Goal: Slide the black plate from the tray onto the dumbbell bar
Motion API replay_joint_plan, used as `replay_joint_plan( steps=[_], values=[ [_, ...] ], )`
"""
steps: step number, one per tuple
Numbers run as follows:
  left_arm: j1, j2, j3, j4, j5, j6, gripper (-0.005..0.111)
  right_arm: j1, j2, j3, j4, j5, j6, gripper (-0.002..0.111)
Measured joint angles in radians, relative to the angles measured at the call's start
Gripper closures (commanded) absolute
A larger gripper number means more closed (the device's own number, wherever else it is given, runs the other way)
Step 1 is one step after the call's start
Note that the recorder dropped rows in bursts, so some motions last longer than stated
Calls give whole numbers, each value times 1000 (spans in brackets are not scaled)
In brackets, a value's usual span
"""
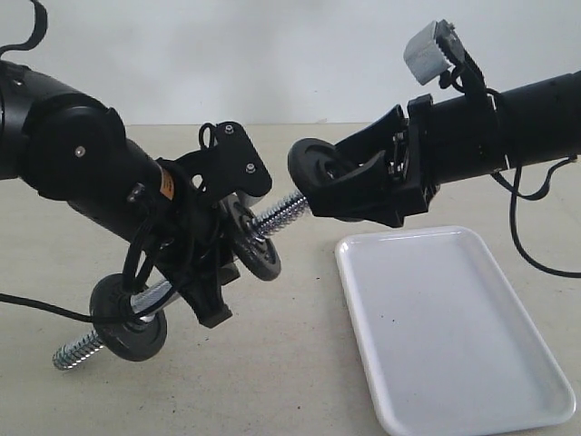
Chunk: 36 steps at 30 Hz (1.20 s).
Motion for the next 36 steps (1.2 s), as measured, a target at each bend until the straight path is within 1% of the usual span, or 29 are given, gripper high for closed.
replay_joint_plan(
  steps=[5,12,36],
  values=[
    [0,-19,2,-5,8,0,102,0,0,0,15,19,-6,108],
    [0,-47,3,-45,72,-12,102,2,0,0,32,45,-8,108],
    [0,-49,3,-46,72,-33,102,4,0,0,39,47,-27,108]
  ],
)
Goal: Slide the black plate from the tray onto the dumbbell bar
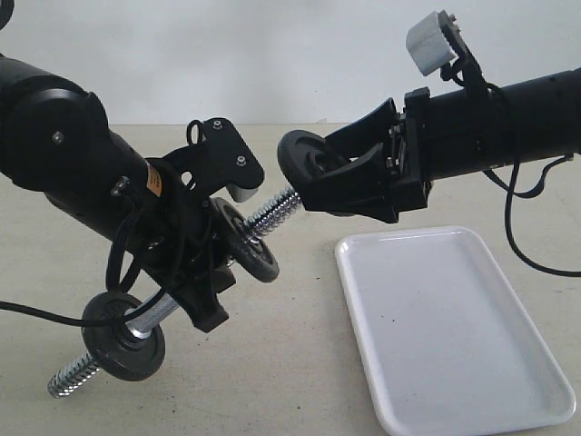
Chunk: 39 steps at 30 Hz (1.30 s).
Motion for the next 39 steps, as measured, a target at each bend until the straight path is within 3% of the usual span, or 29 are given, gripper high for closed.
replay_joint_plan(
  steps=[39],
  values=[
    [0,-4,0,4,0,-14,102,2,0,0,15,0,-13,108]
  ],
)
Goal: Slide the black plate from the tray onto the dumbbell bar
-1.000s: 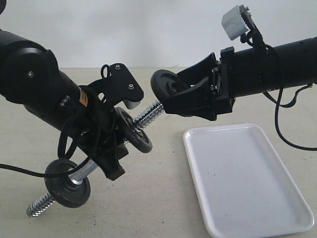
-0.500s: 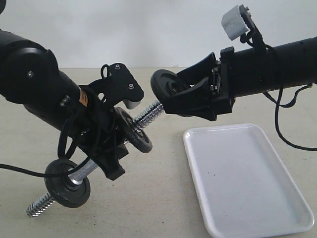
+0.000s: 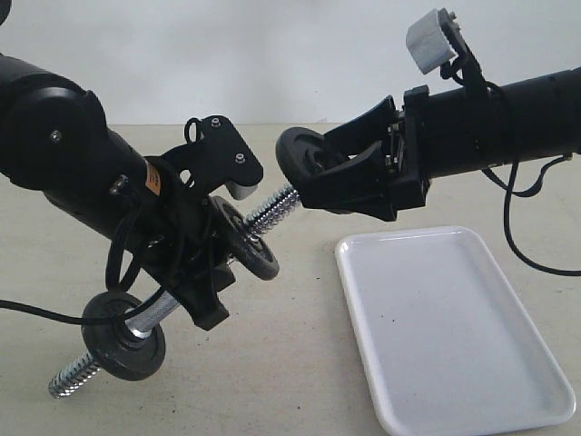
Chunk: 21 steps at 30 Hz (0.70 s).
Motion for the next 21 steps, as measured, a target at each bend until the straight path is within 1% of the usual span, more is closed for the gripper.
replay_joint_plan(
  steps=[21],
  values=[
    [0,0,0,5,0,-3,102,7,0,0,-21,-33,36,108]
  ],
)
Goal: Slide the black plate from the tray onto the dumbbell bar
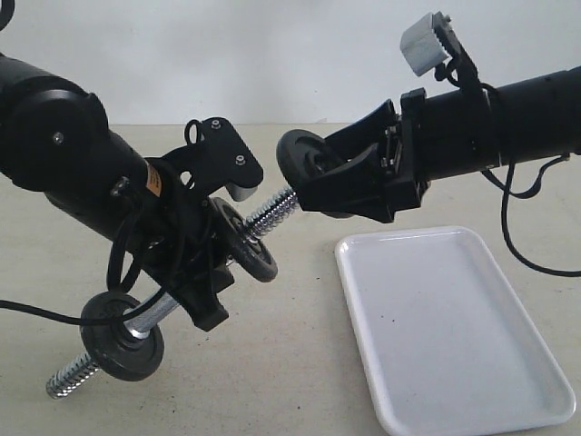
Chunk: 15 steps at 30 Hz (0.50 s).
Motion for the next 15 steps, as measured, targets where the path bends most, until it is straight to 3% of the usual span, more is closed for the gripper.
replay_joint_plan(
  steps=[15],
  values=[
    [0,11,0,2,-8,-16,102,7,0,0,-4,-53,14,108]
  ],
)
